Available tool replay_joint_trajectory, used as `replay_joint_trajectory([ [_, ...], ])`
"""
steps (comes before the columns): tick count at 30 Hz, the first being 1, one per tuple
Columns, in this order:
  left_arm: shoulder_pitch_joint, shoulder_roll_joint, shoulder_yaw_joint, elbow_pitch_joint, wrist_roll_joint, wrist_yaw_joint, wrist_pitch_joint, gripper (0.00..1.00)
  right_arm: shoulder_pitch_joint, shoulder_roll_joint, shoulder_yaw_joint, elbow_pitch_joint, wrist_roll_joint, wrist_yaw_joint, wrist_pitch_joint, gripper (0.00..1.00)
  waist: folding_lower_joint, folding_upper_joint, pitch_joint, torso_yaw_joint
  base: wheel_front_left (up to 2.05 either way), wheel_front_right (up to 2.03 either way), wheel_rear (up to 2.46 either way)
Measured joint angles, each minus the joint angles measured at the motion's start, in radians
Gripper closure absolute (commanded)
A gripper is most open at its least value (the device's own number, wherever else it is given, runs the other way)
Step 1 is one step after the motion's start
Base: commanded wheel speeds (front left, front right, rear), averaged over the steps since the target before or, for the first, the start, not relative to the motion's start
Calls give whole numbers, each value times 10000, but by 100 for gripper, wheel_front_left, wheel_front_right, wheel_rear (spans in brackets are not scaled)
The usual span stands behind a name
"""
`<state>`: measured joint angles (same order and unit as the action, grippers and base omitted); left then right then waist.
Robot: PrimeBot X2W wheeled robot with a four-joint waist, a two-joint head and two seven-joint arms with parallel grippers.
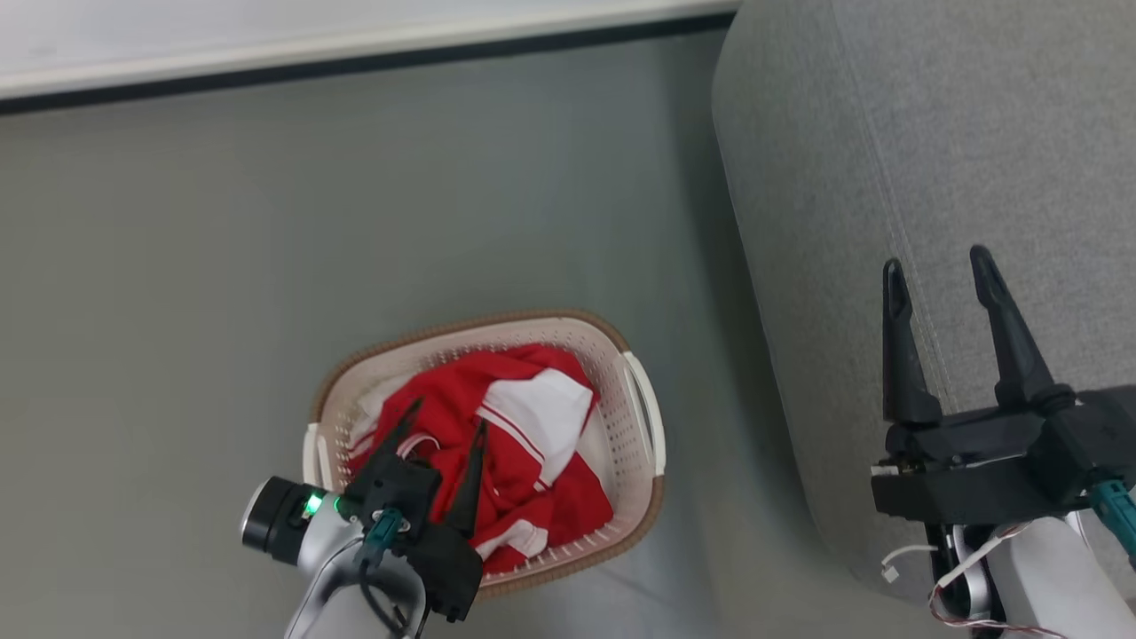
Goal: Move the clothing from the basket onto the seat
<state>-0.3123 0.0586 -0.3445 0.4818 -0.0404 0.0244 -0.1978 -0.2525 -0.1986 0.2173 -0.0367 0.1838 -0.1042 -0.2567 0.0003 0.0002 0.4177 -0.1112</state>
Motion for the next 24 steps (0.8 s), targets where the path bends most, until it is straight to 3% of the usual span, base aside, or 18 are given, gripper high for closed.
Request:
replay_joint_trajectory([
  [24, -2864, -113, -351, 2746, -82, -159, 1216, 0, -1685, -6, -188, -1616, -316, 94, -2, 0, -1, 1, 3417, -607, 0, 0, 0],
])
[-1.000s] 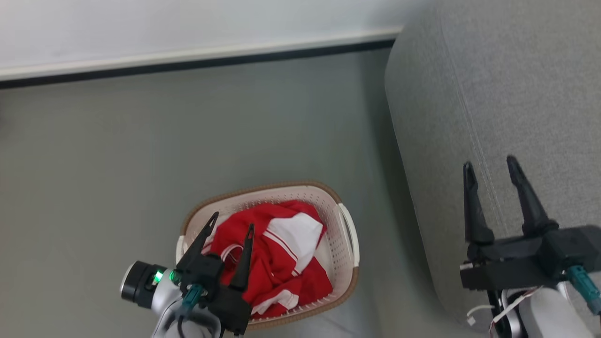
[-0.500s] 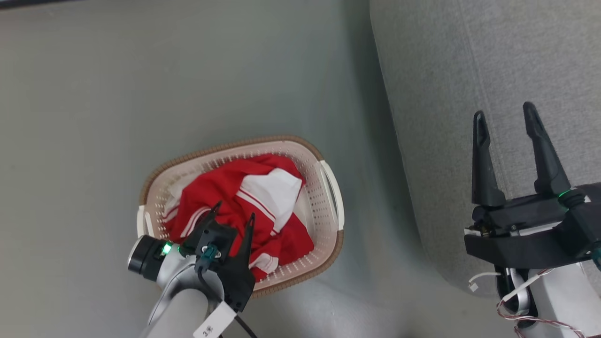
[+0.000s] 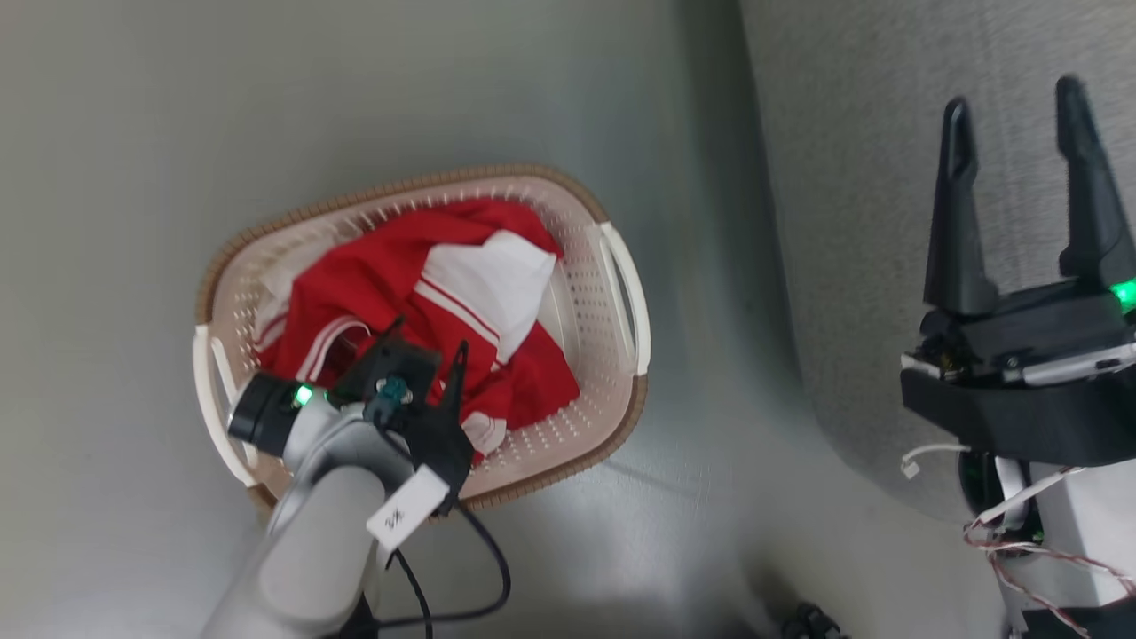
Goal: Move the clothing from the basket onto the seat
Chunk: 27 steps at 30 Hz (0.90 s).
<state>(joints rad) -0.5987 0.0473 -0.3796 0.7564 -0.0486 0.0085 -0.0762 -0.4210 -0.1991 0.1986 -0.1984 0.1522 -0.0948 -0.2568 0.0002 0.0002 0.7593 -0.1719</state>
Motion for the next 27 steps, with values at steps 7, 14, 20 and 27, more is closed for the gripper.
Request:
replay_joint_trajectory([
  [7, -575, -4, -59, 727, -13, -12, 130, 0, -430, 104, -40, 123, -56, 40, -2, 0, 0, 0, 997, 2, 0, 0, 0],
  [14, -765, -4, -36, 1277, -12, 107, 128, 0, -700, 291, 36, 265, -123, 102, -2, 0, -2, -2, 1280, 92, 0, 0, 0],
  [20, -937, -8, -33, 1708, -12, 174, 115, 100, -802, 359, 69, 366, -136, 161, -2, 0, -2, -1, 1348, 78, 0, 0, 0],
  [27, -968, -17, -77, 2002, -59, 58, -301, 100, -828, 456, 81, 823, -153, 240, -2, 0, -2, -1, 1149, 68, 0, 0, 0],
])
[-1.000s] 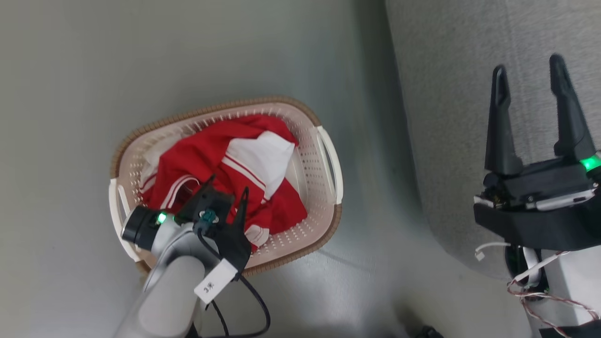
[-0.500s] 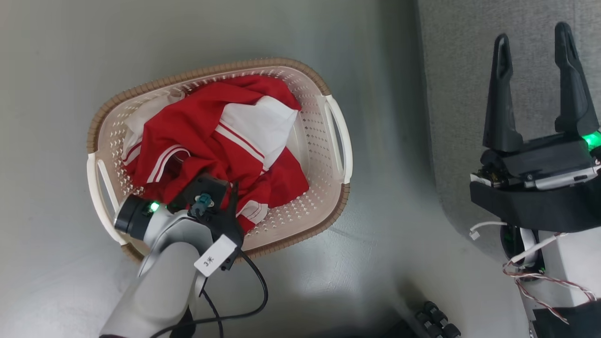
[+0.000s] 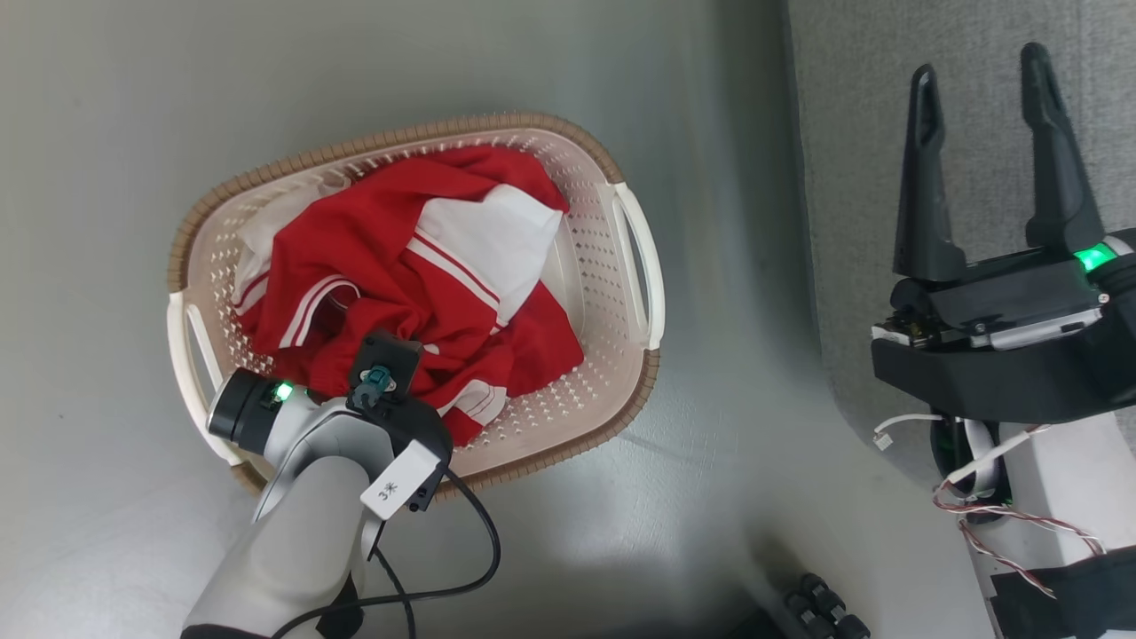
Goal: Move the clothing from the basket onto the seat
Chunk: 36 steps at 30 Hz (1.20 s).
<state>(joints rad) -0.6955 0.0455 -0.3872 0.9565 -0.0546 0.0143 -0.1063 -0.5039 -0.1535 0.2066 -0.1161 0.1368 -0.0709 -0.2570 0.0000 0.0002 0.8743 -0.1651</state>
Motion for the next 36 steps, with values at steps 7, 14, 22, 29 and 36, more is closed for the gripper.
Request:
replay_joint_trajectory([
  [7, -4, -8, 15, -42, -146, -236, -744, 100, -81, 117, 25, 522, 0, 69, 0, 0, 0, -1, -443, 80, 0, 0, 0],
  [14, 17, -21, -111, -349, -224, -543, -1246, 100, -102, 255, 40, 1164, 6, 178, 2, 0, 0, -3, -1221, 275, 0, 0, 0],
  [22, 72, -31, -144, -1202, -719, -769, -1396, 100, 18, 259, -8, 1822, 35, 299, 2, 0, 0, -2, -2247, 607, 0, 0, 0],
  [29, 67, -65, -146, -2098, -1187, -1032, -1430, 100, 239, 259, -10, 2462, 84, 548, 2, 0, -1, -3, -3193, 933, 0, 0, 0],
  [36, -251, -73, 48, -2746, -1281, -1126, -1432, 100, 431, 366, 163, 3089, 138, 765, 2, 0, -1, -2, -4177, 1203, 0, 0, 0],
])
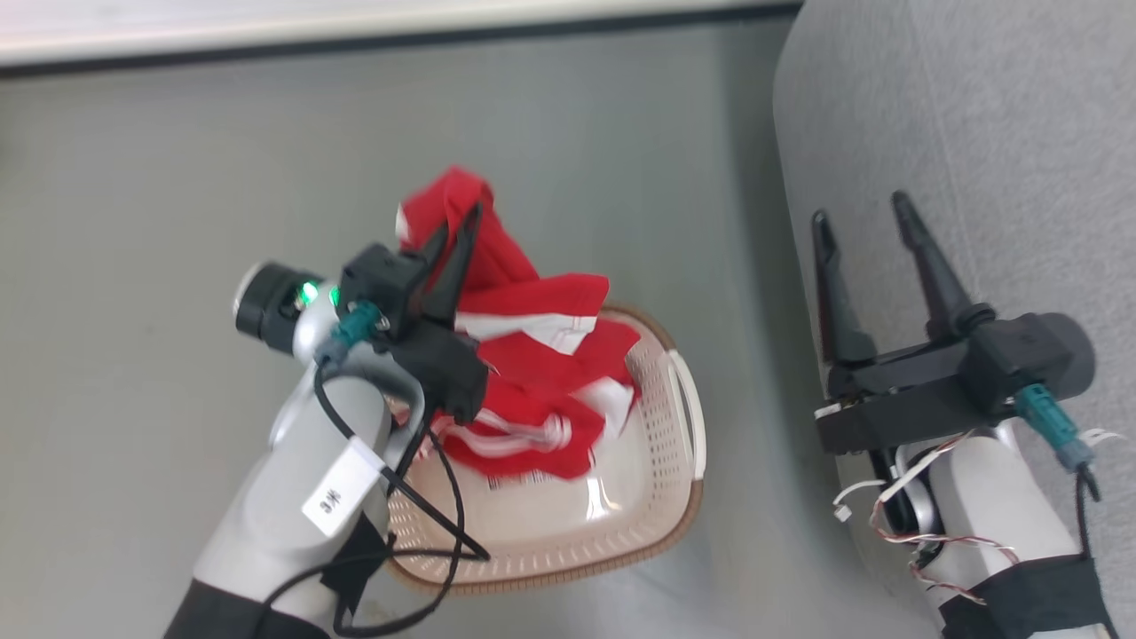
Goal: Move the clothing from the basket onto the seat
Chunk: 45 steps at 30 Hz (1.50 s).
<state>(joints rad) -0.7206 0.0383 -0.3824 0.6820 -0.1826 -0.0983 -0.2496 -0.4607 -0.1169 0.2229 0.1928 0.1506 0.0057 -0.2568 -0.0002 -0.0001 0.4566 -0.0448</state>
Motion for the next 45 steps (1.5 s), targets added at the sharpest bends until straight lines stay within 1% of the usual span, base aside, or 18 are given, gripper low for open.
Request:
replay_joint_trajectory([
  [6, -306, 54, 130, -389, -117, -90, -2, 100, 5, 90, 284, 539, 2, 244, 0, 0, -1, 0, -859, 110, 0, 0, 0],
  [10, -434, 38, 132, -453, -190, -165, -2, 100, 5, 180, 529, 943, 2, 485, 0, 0, 0, 0, -1433, 116, 0, 0, 0],
  [11, -542, 35, 134, -445, -259, -167, -2, 100, 6, 209, 681, 1145, 2, 575, 2, 0, -1, 0, -1714, 104, 0, 0, 0],
  [13, -614, 23, 150, -407, -506, -173, -2, 100, 6, 242, 849, 1367, 2, 654, 2, 0, -1, 0, -1998, 83, 0, 0, 0],
  [17, -680, 12, 102, -159, -619, -178, -2, 100, 12, 320, 1229, 1751, 2, 798, 0, 0, -1, -1, -2562, 21, 0, 0, 0],
  [23, -674, -13, -272, 104, -750, -251, -2, 100, 211, 370, 1760, 2263, 46, 999, 2, 0, 0, 0, -3404, -75, 0, 0, 0],
  [30, -441, -29, -819, 207, -1185, -263, 36, 100, 555, 437, 2428, 2734, 337, 1103, 2, 0, -1, 0, -4370, -103, 0, 0, 0],
  [34, -225, -29, -1423, -182, -1555, -265, 121, 100, 589, 456, 2677, 2949, 401, 1151, 2, 0, 0, 0, -4833, -71, 0, 0, 0],
  [42, 148, -27, -2173, -876, -2146, -265, 395, 100, 481, 479, 3350, 3371, 639, 1179, 2, 0, 0, 0, -5329, 42, 0, 0, 0],
  [45, 215, -15, -2418, -1103, -2426, -261, 502, 100, 237, 468, 4111, 3532, 901, 1179, 2, 0, 1, 1, -5373, 97, 0, 0, 0],
])
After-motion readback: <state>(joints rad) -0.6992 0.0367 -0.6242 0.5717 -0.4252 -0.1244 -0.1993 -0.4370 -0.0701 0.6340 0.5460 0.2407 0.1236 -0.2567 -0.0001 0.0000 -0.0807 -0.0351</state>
